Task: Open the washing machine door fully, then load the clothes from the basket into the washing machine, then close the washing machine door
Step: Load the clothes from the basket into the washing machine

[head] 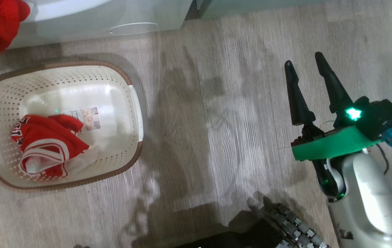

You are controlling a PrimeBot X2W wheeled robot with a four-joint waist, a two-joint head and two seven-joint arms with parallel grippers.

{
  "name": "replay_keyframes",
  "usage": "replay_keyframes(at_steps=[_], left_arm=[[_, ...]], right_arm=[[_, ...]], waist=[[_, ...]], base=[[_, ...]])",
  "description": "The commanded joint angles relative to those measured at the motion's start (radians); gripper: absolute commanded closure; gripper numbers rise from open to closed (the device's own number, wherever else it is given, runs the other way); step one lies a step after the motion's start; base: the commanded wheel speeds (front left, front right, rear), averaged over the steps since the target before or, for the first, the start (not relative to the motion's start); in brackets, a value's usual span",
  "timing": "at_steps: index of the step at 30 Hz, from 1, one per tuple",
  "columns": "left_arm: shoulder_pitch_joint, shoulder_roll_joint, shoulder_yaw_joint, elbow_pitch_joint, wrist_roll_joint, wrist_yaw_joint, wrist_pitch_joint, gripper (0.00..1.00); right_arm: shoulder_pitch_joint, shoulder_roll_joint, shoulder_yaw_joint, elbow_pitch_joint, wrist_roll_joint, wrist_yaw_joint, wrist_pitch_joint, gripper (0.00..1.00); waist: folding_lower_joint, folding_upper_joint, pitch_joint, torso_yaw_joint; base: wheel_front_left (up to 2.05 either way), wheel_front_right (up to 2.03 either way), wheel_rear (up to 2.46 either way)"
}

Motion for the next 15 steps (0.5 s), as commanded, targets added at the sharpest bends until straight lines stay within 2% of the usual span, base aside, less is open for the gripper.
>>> replay_keyframes(at_steps=[1,5,6,7,8,15], left_arm=[[-0.034,0.068,0.026,-0.017,0.003,-0.01,0.01,0.0],[-0.062,0.078,0.002,-0.006,0.0,-0.055,0.053,0.0],[-0.066,0.079,-0.002,-0.004,-0.003,-0.063,0.065,0.24],[-0.068,0.08,-0.006,-0.003,-0.005,-0.07,0.074,0.82],[-0.07,0.08,-0.007,-0.003,-0.011,-0.075,0.082,1.0],[-0.082,0.087,-0.028,-0.049,-0.046,-0.094,0.208,1.0]], right_arm=[[0.002,0.0,0.023,-0.023,0.01,0.0,-0.014,0.0],[-0.003,0.0,0.027,-0.014,0.014,0.0,-0.017,0.0],[-0.003,0.0,0.028,-0.012,0.015,0.0,-0.017,0.0],[-0.003,0.0,0.028,-0.01,0.016,0.0,-0.018,0.0],[-0.002,0.0,0.028,-0.007,0.017,0.0,-0.018,0.0],[0.012,0.0,0.015,-0.001,0.018,0.0,-0.021,0.0]], waist=[[-0.0001,0.0,0.001,-0.001],[-0.0001,0.0,0.001,-0.003],[-0.0001,0.0,-0.001,-0.003],[-0.0001,0.0,-0.004,-0.002],[-0.0001,0.0,-0.007,-0.001],[-0.0001,0.0,-0.036,0.015]], base=[[0.0,0.0,0.0],[0.0,0.0,0.0],[0.0,0.0,0.0],[0.0,0.0,0.0],[0.0,0.0,0.0],[0.0,0.0,0.0]])
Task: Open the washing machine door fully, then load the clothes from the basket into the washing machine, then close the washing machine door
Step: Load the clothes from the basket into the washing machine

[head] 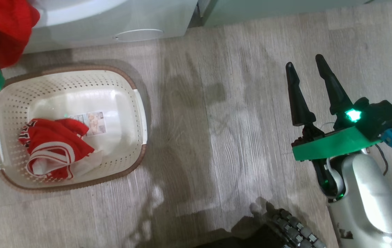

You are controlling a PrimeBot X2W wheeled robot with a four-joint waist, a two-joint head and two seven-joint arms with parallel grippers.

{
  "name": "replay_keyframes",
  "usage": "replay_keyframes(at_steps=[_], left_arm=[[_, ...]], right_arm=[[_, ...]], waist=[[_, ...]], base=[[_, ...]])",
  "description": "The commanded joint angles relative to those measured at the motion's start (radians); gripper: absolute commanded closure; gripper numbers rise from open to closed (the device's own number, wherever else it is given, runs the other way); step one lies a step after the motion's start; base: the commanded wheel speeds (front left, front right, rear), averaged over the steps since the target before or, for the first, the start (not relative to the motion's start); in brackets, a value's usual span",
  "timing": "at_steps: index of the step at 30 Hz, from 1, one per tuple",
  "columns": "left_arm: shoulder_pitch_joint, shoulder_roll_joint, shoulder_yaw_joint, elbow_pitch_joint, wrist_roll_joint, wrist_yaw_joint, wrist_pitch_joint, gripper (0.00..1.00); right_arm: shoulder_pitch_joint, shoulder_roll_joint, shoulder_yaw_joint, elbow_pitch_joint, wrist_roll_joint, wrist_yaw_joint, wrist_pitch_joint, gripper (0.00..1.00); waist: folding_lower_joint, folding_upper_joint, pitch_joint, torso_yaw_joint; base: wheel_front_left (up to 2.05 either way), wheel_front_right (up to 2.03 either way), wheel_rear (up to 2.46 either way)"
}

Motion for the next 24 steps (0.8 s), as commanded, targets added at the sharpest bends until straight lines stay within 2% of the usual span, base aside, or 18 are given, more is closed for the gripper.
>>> replay_keyframes(at_steps=[1,7,12,20,24], left_arm=[[-0.044,0.071,0.028,-0.048,-0.013,-0.006,0.027,1.0],[-0.084,0.118,0.022,-0.205,-0.061,-0.01,0.217,1.0],[-0.136,0.167,0.03,-0.332,-0.066,0.033,0.33,1.0],[-0.223,0.218,0.04,-0.361,-0.025,0.11,0.393,1.0],[-0.297,0.259,0.038,-0.348,0.044,0.143,0.363,1.0]], right_arm=[[0.014,0.0,0.015,-0.026,0.01,0.0,-0.012,0.0],[0.021,0.0,0.019,-0.034,0.02,0.0,-0.013,0.0],[0.022,0.0,0.032,-0.046,0.047,0.0,-0.013,0.0],[0.011,0.0,0.065,-0.054,0.09,0.0,-0.013,0.0],[0.002,0.0,0.085,-0.061,0.117,0.0,-0.013,0.0]], waist=[[0.0,0.0,-0.007,0.006],[0.0,0.0,-0.016,0.009],[0.0,0.0,-0.006,-0.015],[0.0,0.0,0.027,-0.086],[0.0,0.0,0.062,-0.132]], base=[[0.0,0.0,0.0],[0.0,0.0,0.0],[0.0,0.0,0.0],[0.0,0.0,0.0],[0.0,0.0,0.0]])
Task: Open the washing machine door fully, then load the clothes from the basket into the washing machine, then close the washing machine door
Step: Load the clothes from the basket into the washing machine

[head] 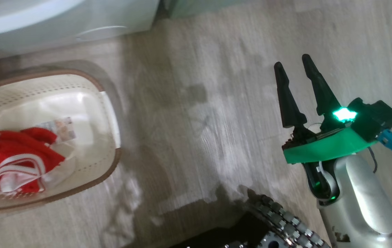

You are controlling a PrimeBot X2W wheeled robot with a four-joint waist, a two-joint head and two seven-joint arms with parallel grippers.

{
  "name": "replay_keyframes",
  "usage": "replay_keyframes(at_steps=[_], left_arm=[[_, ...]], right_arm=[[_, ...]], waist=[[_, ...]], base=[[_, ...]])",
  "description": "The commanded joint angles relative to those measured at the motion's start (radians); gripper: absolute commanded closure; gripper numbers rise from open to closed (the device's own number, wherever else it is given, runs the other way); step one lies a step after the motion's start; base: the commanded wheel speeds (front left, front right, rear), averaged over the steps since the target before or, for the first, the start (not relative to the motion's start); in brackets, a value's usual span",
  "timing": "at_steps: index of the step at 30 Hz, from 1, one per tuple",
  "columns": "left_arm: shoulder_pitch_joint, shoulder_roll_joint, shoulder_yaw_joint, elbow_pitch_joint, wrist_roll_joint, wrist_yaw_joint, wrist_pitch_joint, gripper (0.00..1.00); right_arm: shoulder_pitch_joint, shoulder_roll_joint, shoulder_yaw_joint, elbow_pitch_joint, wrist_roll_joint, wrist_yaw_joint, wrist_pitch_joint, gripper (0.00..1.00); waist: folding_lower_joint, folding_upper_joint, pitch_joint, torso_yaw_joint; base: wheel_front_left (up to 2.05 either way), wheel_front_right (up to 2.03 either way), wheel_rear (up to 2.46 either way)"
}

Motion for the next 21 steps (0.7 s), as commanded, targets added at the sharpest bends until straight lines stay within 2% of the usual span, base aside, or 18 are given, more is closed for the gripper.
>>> replay_keyframes(at_steps=[1,6,14,17,21], left_arm=[[-0.066,0.073,0.036,-0.027,0.033,0.011,-0.027,1.0],[-0.159,0.095,0.035,0.005,0.109,0.029,-0.14,1.0],[-0.304,0.101,0.007,0.059,0.252,0.007,-0.512,1.0],[-0.314,0.093,-0.005,0.115,0.265,0.002,-0.557,1.0],[-0.285,0.069,-0.007,0.2,0.234,-0.007,-0.537,1.0]], right_arm=[[-0.002,0.0,0.026,-0.037,0.014,0.0,-0.009,0.0],[-0.013,0.0,0.053,-0.047,0.045,0.0,-0.009,0.0],[-0.02,0.0,0.068,-0.059,0.071,0.0,-0.009,0.0],[-0.022,0.0,0.069,-0.062,0.071,0.0,-0.009,0.0],[-0.027,0.0,0.067,-0.061,0.068,0.0,-0.009,0.0]], waist=[[0.0,0.0,0.033,-0.036],[0.0,0.0,0.079,-0.084],[0.0,0.0,0.126,-0.112],[0.0,0.0,0.134,-0.106],[0.0,0.0,0.139,-0.093]], base=[[0.0,0.0,0.0],[0.0,0.0,0.0],[0.0,0.0,0.0],[0.0,0.0,0.0],[0.0,0.0,0.0]])
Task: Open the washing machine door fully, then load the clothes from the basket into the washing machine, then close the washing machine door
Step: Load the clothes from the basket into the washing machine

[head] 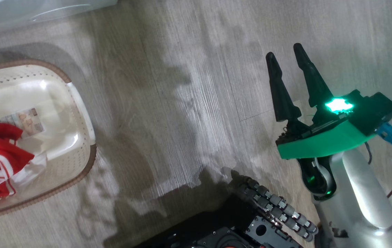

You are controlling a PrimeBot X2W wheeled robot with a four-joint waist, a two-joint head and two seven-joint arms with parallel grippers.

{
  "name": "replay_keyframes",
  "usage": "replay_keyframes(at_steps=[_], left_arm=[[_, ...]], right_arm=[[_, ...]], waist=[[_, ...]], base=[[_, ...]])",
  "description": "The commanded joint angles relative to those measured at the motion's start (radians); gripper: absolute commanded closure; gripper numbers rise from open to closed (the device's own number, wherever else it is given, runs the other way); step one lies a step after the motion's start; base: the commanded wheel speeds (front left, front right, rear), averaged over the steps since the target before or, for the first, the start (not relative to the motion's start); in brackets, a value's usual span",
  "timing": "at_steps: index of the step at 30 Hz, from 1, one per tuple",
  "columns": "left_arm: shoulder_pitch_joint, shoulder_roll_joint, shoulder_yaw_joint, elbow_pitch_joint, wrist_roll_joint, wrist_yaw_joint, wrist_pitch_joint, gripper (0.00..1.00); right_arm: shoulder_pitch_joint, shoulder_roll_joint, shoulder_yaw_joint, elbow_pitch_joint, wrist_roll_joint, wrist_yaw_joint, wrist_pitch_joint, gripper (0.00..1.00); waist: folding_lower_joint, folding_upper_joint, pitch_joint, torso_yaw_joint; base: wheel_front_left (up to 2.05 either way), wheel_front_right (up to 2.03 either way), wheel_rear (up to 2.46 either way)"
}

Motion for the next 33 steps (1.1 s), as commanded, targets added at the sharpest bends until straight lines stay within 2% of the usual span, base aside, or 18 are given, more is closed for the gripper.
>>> replay_keyframes(at_steps=[1,6,7,8,13,21,26,33], left_arm=[[0.011,0.03,0.02,-0.009,-0.013,-0.007,0.013,1.0],[0.068,0.004,0.036,0.041,-0.064,-0.005,0.029,1.0],[0.081,-0.003,0.04,0.048,-0.076,-0.004,0.032,0.6],[0.096,-0.012,0.044,0.054,-0.088,-0.002,0.032,0.0],[0.164,-0.047,0.057,0.038,-0.115,0.021,-0.006,0.0],[0.367,-0.125,0.106,-0.081,-0.154,0.084,-0.236,0.0],[0.527,-0.179,0.123,-0.246,-0.152,0.13,-0.322,0.0],[0.795,-0.24,0.161,-0.553,-0.094,0.228,-0.339,0.0]], right_arm=[[0.011,0.0,0.012,-0.03,0.001,0.0,-0.009,0.0],[0.005,0.0,-0.001,-0.03,-0.011,0.0,-0.009,0.0],[0.005,0.0,-0.004,-0.03,-0.014,0.0,-0.009,0.0],[0.006,0.0,-0.009,-0.028,-0.018,0.0,-0.009,0.0],[0.009,0.0,-0.023,-0.023,-0.032,0.0,-0.009,0.0],[0.036,0.0,-0.064,-0.014,-0.077,0.0,-0.009,0.0],[0.061,0.0,-0.092,-0.007,-0.114,0.0,-0.009,0.0],[0.08,0.0,-0.117,0.005,-0.155,0.0,-0.009,0.0]], waist=[[-0.0001,0.0,0.002,0.007],[-0.0001,0.0,-0.004,0.029],[-0.0001,0.0,-0.006,0.034],[-0.0001,0.0,-0.01,0.041],[-0.0001,0.0,-0.034,0.065],[-0.0001,0.0,-0.117,0.127],[-0.0001,0.0,-0.183,0.173],[-0.0001,0.0,-0.263,0.223]], base=[[0.0,0.0,0.0],[0.0,0.0,0.0],[0.0,0.0,0.0],[0.0,0.0,0.0],[0.0,0.0,0.0],[0.0,0.0,0.0],[0.0,0.0,0.0],[0.0,0.0,0.0]])
